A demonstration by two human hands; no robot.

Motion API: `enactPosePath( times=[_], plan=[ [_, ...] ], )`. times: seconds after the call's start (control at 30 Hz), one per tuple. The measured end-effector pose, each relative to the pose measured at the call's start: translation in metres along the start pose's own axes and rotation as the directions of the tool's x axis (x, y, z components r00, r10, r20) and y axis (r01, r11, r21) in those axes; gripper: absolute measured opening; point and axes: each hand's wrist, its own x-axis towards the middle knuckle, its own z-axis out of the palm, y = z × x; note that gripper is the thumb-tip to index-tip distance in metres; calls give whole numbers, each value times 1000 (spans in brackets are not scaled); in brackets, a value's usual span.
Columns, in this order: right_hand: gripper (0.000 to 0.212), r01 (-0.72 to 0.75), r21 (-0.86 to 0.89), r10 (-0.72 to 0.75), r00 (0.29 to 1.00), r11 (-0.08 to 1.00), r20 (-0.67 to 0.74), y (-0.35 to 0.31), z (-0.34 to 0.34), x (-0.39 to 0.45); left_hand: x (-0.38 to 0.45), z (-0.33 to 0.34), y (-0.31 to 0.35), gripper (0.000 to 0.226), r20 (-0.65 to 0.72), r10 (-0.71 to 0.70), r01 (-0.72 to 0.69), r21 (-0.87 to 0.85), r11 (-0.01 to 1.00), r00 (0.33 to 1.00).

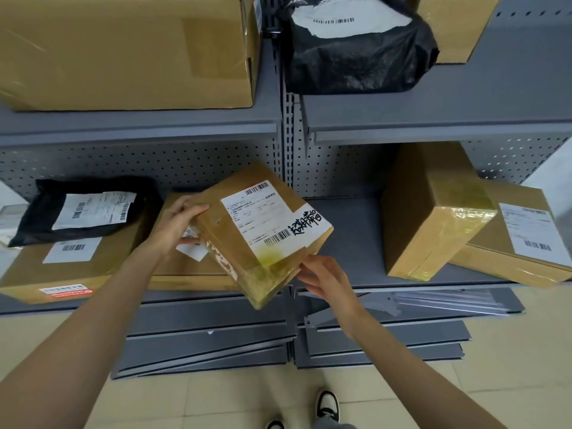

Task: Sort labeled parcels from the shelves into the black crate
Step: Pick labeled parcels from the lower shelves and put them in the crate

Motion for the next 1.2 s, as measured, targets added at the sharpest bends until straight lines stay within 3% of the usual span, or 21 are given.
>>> enactPosePath(
  times=[0.1,0.17,0.3,0.37,0.47,0.57,0.63,0.73,0.8,0.87,1.03,1.2],
  plan=[
    [31,-3,-41,4,1000,999,23,-1,6,9,4,-4,-6,36,-64,1,1,25,1000,998],
    [34,6,-95,-10,999,995,-41,-4,8,18,4,-4,-9,39,-87,31,-28,43,999,996],
    [79,135,-164,-162,972,977,-171,-25,1,40,-4,0,-13,56,-203,76,-63,72,995,976],
    [103,147,-232,-174,980,962,-101,-40,-3,51,-8,3,-13,71,-336,67,-10,170,985,939],
    [111,142,-190,-133,989,971,58,-55,-4,60,-21,15,-13,79,-417,-10,101,195,976,909],
    [108,117,-153,-108,992,981,66,-59,0,63,-36,34,-12,79,-295,-182,231,140,963,938],
    [107,109,-144,-101,993,984,62,-58,1,62,-40,45,-10,78,-218,-216,239,83,968,952],
    [105,85,-216,-76,996,973,51,-55,-3,53,-40,52,-7,109,-172,-152,181,164,970,973],
    [92,85,-265,-74,996,961,49,-50,-9,44,-41,56,-4,123,-118,-73,94,191,977,990],
    [78,107,-281,-104,994,954,24,-43,-15,33,-44,61,2,128,-58,17,-5,205,979,998],
    [76,212,-275,-272,941,938,-203,-22,-29,-11,-57,85,17,136,130,169,-195,223,955,977],
    [80,219,-132,-253,889,967,-381,12,-46,-84,-91,123,24,134,330,227,-345,362,866,916]
  ],
)
